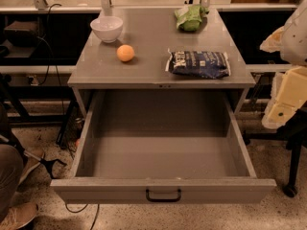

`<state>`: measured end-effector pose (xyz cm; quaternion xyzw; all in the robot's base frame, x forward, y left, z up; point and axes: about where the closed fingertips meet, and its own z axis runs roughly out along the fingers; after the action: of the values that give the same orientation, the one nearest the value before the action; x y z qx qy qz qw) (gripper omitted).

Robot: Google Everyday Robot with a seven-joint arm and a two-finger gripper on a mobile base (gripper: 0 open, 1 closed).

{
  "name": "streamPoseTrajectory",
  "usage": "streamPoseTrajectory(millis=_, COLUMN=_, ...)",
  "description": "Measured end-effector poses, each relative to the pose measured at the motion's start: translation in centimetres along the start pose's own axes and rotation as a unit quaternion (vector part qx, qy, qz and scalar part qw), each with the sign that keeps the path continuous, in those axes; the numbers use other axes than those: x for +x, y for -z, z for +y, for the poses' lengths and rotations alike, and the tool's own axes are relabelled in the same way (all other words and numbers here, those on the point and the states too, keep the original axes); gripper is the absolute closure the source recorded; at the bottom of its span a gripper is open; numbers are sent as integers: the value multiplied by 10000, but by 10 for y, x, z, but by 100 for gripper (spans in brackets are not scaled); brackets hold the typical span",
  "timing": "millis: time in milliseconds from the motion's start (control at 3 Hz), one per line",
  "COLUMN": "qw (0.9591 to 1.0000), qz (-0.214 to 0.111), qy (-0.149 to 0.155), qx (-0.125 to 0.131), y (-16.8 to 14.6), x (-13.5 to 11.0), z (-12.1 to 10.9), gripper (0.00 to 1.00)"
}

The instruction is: Place orange into top drawer

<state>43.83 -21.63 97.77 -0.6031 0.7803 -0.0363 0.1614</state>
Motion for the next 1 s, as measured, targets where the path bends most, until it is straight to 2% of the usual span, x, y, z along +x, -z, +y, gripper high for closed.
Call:
streamPoseTrajectory(millis=333, qw=10000, qz=0, qy=0, qx=1, y=0, x=0, z=0, gripper=0)
streamPoseTrajectory(millis=667, qw=9992, qz=-315, qy=-205, qx=117, y=-9, x=-15, z=-20, gripper=0)
streamPoseTrajectory(millis=1000, qw=9921, qz=-1040, qy=-642, qx=280, y=-35, x=-49, z=-62, gripper=0)
